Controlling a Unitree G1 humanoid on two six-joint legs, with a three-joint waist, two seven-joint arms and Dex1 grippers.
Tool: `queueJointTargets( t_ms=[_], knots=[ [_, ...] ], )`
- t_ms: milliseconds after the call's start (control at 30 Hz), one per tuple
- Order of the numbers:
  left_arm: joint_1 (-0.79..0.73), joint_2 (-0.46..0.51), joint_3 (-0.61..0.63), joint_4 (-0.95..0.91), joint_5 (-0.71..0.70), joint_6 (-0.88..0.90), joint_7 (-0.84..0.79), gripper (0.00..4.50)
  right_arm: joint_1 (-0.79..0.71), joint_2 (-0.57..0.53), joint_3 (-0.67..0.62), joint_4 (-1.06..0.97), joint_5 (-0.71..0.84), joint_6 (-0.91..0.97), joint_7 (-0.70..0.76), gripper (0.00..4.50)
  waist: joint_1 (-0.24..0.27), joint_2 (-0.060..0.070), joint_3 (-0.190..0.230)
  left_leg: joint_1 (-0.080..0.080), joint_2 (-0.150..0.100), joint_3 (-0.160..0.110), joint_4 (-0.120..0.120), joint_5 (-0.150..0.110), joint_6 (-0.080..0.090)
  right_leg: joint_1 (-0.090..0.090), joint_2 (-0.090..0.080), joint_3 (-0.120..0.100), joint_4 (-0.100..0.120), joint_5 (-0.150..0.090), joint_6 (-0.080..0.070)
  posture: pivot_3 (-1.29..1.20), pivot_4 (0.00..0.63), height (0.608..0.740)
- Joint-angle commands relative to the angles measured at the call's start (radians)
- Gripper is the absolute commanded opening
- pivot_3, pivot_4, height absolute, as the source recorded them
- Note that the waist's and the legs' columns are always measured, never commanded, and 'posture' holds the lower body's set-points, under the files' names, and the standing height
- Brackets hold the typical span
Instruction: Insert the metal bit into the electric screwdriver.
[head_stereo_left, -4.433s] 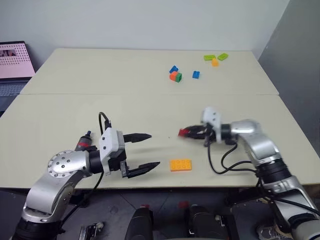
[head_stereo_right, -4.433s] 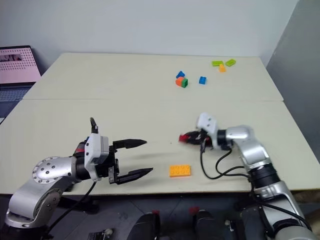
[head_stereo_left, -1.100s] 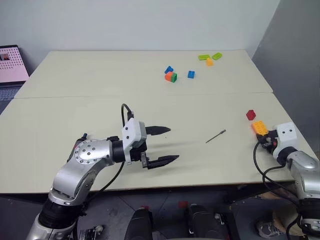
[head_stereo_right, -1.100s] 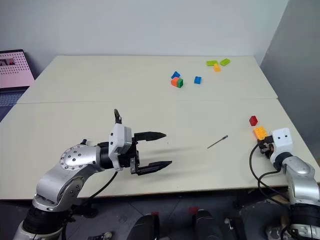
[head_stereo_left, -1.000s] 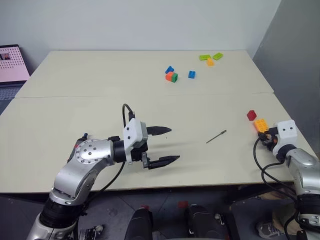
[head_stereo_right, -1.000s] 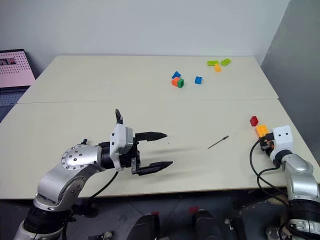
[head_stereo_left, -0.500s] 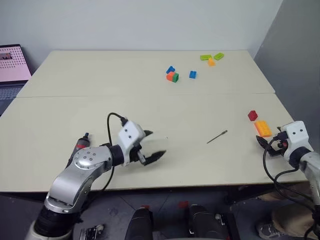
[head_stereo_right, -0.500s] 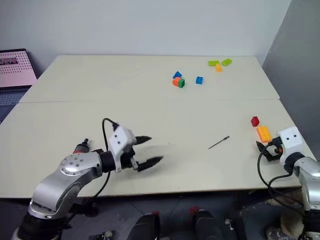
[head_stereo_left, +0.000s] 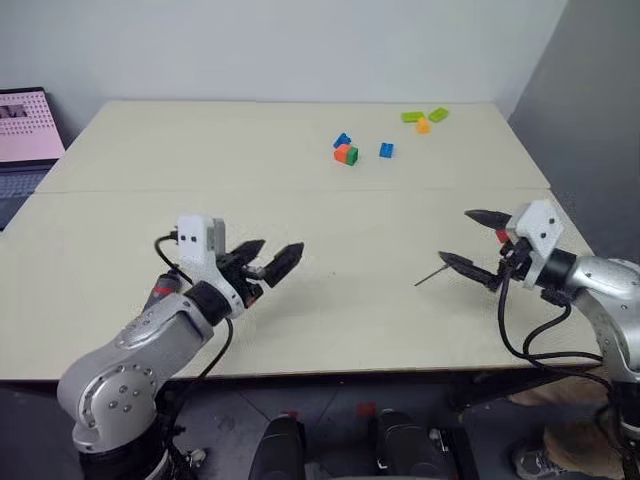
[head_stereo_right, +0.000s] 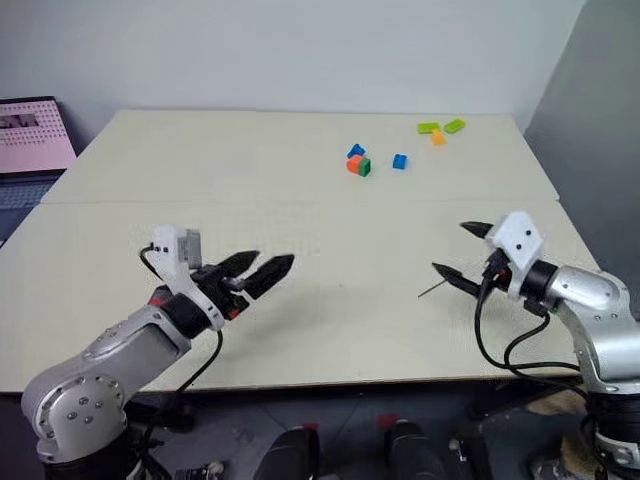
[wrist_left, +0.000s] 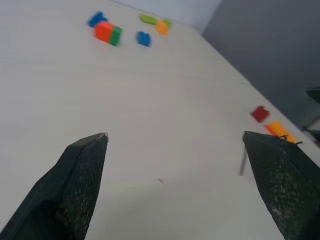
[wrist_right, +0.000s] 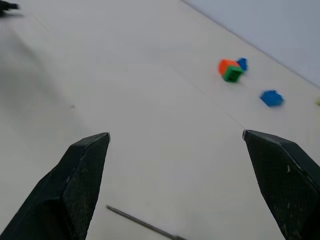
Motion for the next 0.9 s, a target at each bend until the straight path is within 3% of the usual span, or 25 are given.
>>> queueJointTargets(
  t_ms=[33,333,467,667,767,900],
  knots=[
    [-0.033,0.087,0.013,-0.009,-0.024,0.037,0.004,4.5,-0.056,-0.031,0.027,-0.033,0.042,0.024,0.08,4.48,-0.001,0.0,0.0,-0.001,0.0,0.001,0.0,0.0,0.0,0.0,0.0,0.001,-0.001,0.0,0.0,0.0,0.15,0.74],
    [-0.075,0.302,0.059,0.107,0.023,0.128,0.007,4.5,-0.214,-0.02,0.12,-0.032,0.158,0.113,0.259,4.48,-0.007,-0.004,0.003,0.0,0.001,0.002,-0.001,0.0,0.0,-0.002,0.001,0.003,0.0,0.0,0.0,0.0,0.15,0.74],
    [-0.137,0.344,0.128,0.162,-0.061,0.267,0.026,4.5,-0.272,-0.021,0.133,-0.03,0.209,0.14,0.327,4.48,-0.003,-0.005,0.003,-0.001,0.0,0.002,-0.001,0.0,0.0,-0.002,0.0,0.003,-0.001,0.0,0.0,0.0,0.15,0.74],
    [-0.13,0.446,0.157,0.179,-0.006,0.354,0.015,4.5,-0.302,-0.01,0.17,-0.016,0.202,0.103,0.391,4.48,-0.005,-0.008,0.005,-0.001,0.001,0.002,-0.003,0.0,0.0,-0.003,0.0,0.002,-0.003,0.0,0.0,0.0,0.15,0.74],
    [-0.131,0.476,0.151,0.186,0.011,0.391,-0.001,4.5,-0.304,-0.004,0.177,-0.003,0.193,0.086,0.402,4.48,-0.005,-0.008,0.005,-0.002,0.001,0.003,-0.003,0.0,0.0,-0.004,0.0,0.002,-0.002,0.0,0.0,0.0,0.15,0.74],
    [-0.181,0.448,0.177,0.264,0.054,0.474,0.016,4.5,-0.311,0.004,0.186,0.008,0.185,0.073,0.414,4.48,-0.004,-0.008,0.005,-0.002,0.0,0.003,-0.002,0.0,0.0,-0.004,0.0,0.002,-0.002,0.0,0.0,0.0,0.15,0.74]
  ],
)
